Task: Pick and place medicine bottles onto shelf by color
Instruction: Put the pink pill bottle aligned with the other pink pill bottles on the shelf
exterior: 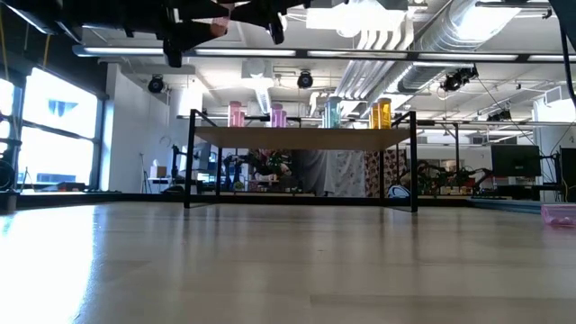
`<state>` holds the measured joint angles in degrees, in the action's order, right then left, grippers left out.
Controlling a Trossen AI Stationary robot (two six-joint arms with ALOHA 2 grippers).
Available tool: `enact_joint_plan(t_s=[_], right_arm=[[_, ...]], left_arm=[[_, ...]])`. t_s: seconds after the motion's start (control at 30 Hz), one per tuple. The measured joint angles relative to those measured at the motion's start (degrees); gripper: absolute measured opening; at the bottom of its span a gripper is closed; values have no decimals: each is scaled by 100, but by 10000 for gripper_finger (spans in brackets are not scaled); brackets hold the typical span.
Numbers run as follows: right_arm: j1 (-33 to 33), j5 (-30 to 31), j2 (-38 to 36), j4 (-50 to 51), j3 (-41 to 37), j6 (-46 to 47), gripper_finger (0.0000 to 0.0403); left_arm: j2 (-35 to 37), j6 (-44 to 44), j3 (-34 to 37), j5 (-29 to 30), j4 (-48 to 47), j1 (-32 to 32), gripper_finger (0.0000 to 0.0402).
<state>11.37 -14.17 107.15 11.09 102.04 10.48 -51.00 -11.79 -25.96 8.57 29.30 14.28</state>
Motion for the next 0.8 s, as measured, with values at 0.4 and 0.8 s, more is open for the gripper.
enact_joint_plan(t_s=[0.4, 0.8], right_arm=[[315, 182, -165, 87, 0, 121, 117], [227, 2124, -1039, 979, 11, -329, 117]], left_arm=[[264, 151, 0, 470, -356, 2, 244], [895, 304, 0, 560, -807, 0, 241]])
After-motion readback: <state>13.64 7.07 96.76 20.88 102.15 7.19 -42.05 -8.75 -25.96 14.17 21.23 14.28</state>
